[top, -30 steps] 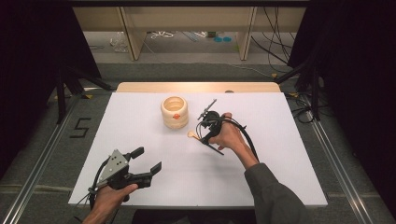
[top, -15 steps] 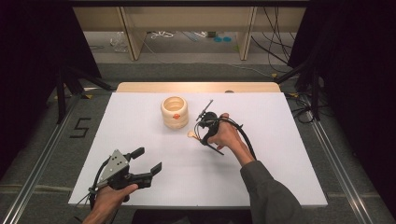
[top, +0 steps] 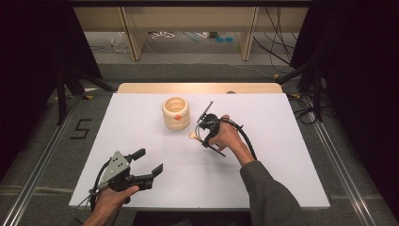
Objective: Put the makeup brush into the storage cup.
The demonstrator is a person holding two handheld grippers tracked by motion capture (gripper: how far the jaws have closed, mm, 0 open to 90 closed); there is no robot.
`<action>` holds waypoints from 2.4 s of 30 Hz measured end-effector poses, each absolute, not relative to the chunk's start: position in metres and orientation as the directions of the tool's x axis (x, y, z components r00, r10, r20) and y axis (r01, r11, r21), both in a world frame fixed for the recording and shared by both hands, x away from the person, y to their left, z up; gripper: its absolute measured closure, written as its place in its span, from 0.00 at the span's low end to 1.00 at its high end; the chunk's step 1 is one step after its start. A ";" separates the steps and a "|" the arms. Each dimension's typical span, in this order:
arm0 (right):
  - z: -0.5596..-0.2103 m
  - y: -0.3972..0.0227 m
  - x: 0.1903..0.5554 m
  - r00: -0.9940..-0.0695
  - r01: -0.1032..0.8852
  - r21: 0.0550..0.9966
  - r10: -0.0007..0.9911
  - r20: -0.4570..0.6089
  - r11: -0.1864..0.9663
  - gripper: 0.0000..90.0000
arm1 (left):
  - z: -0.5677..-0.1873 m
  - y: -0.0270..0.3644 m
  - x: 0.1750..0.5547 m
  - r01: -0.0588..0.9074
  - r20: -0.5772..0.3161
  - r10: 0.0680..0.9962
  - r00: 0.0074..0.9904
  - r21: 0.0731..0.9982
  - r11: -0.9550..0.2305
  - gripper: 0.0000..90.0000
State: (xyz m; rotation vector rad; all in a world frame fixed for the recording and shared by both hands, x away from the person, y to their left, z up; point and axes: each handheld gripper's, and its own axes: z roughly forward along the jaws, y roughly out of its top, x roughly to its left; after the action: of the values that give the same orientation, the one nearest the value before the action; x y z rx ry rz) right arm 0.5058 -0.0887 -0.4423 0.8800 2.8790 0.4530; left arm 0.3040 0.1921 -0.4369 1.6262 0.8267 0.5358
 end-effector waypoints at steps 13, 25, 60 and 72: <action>-0.448 -0.086 0.511 -0.830 0.541 0.279 0.557 0.024 0.794 0.60 | -0.437 0.192 0.304 0.228 -0.095 0.759 0.644 0.971 -0.072 0.17; -0.451 -0.080 0.515 -0.837 0.535 0.260 0.546 0.034 0.804 0.67 | -0.437 0.192 0.304 0.226 -0.094 0.758 0.646 0.971 -0.072 0.17; -0.457 -0.072 0.518 -0.859 0.498 0.178 0.511 -0.031 0.849 0.80 | -0.437 0.192 0.304 0.231 -0.103 0.754 0.648 0.971 -0.065 0.18; -0.457 -0.072 0.518 -0.857 0.504 0.176 0.515 -0.023 0.846 0.91 | -0.437 0.192 0.304 0.230 -0.101 0.755 0.648 0.971 -0.067 0.18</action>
State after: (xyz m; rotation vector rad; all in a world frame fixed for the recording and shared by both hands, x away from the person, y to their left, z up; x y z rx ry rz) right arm 0.5185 -0.0718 -0.4565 0.8158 2.9507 0.2528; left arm 0.3037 0.1921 -0.4371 1.6222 0.8264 0.5244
